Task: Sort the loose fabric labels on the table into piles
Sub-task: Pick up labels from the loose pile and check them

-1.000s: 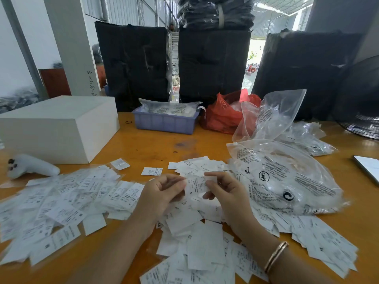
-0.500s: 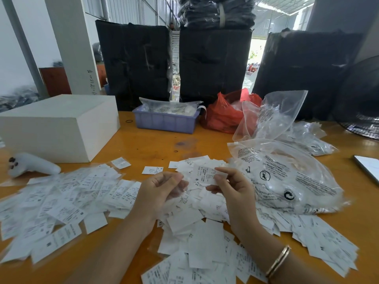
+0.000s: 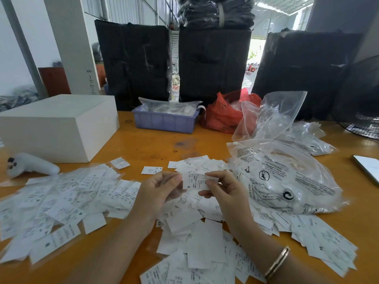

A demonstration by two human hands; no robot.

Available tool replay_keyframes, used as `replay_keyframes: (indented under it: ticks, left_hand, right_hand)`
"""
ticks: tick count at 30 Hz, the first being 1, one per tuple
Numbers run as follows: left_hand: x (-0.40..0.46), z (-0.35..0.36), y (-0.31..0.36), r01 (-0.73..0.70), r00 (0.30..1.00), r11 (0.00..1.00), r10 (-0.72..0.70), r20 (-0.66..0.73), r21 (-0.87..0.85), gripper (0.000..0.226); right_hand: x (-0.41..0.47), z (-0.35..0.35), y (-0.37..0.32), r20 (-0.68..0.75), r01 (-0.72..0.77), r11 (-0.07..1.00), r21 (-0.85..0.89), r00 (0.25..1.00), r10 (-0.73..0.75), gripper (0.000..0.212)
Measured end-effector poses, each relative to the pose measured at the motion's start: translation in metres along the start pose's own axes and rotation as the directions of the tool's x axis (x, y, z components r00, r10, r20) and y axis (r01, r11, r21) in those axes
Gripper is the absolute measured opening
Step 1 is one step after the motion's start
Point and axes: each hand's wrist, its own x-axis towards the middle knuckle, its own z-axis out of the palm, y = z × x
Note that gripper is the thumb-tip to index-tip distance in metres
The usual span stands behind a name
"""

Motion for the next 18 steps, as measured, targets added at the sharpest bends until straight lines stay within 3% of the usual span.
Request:
replay_keyframes:
  ticks: [4, 9, 18]
  left_hand:
    - [-0.001, 0.0, 0.001, -0.005, 1.0, 1.0, 0.005, 0.006, -0.006, 0.034]
    - [-0.002, 0.0, 0.003, -0.007, 1.0, 0.996, 0.008, 0.016, -0.085, 0.035]
    - [-0.002, -0.001, 0.006, 0.009, 0.999, 0.984, -0.001, 0.044, -0.18, 0.04]
  right_hand:
    - [0.001, 0.001, 0.0, -0.025, 0.018, 0.999, -0.032, 0.999, -0.019, 0.019]
    - [0.003, -0.005, 0.0, -0.141, 0.003, 0.996, 0.094, 0.99, 0.01, 0.013]
    - [-0.007, 0.005, -0.004, -0.139, -0.001, 0.984, 0.177, 0.99, 0.026, 0.016]
